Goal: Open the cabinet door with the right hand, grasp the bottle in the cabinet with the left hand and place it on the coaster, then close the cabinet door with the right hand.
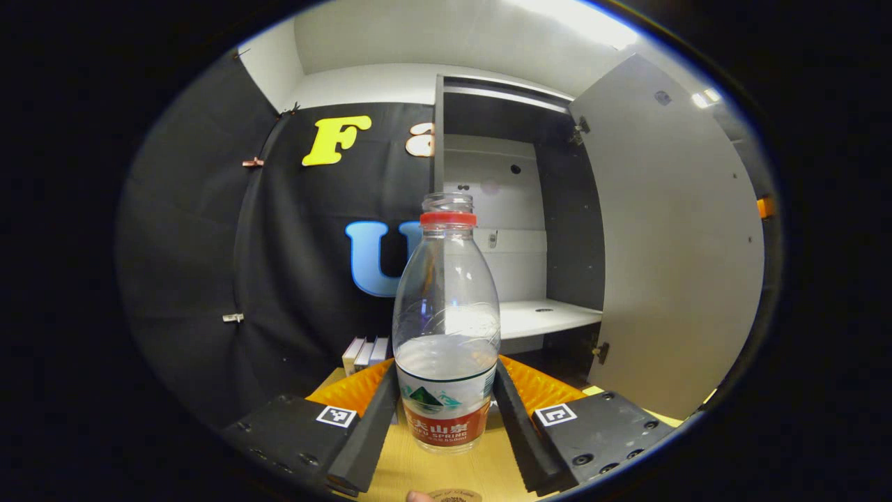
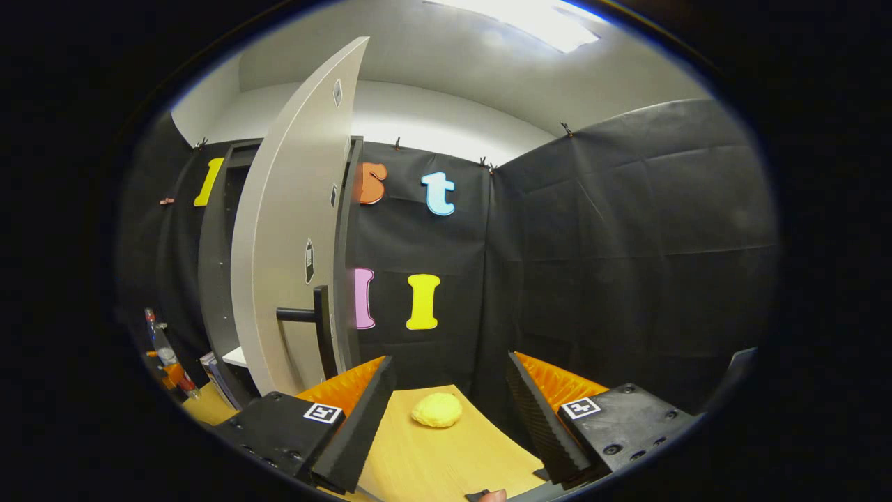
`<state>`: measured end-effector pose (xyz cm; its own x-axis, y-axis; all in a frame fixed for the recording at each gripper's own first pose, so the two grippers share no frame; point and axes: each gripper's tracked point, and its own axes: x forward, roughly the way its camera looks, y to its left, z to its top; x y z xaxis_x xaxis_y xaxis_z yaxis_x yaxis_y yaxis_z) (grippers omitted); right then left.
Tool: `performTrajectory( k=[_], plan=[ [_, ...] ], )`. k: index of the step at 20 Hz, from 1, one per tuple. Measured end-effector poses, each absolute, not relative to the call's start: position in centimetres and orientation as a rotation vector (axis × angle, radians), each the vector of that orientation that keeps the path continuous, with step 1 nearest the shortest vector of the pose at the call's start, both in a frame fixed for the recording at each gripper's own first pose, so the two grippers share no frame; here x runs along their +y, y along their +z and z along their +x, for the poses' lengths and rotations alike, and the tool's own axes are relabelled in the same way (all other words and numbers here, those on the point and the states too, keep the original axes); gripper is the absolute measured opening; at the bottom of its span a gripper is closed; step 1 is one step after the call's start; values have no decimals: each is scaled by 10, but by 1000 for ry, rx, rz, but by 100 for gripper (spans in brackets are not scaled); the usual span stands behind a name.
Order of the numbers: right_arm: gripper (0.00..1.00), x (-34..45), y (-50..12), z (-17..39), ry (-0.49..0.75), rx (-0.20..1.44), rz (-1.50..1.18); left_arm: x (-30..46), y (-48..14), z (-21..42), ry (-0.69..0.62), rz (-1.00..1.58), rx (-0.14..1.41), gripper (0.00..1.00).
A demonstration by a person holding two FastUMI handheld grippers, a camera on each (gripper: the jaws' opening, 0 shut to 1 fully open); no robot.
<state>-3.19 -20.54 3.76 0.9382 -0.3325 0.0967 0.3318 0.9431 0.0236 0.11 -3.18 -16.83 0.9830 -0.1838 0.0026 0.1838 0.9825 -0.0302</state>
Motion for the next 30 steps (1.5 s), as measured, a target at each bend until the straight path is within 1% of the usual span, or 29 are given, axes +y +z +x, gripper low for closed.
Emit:
performTrajectory(
  k=[3, 10, 17, 24, 30],
  plan=[
    [98, -202, 40, -32, -329, -109, 20, -25, -201, -14, -187, -21, -6, 78],
    [98, -201, 40, -32, -328, -105, 61, -51, -292, -37, -284, -40, 60, 78],
    [98, -208, 45, -28, -339, -106, 90, -57, -365, -37, -333, -16, 92, 79],
    [97, -207, 35, -27, -350, -65, 26, -50, -400, -26, -316, -3, 107, 81],
    [97, -208, 32, -25, -353, -55, 21, -55, -409, -29, -332, 4, 131, 81]
  ],
)
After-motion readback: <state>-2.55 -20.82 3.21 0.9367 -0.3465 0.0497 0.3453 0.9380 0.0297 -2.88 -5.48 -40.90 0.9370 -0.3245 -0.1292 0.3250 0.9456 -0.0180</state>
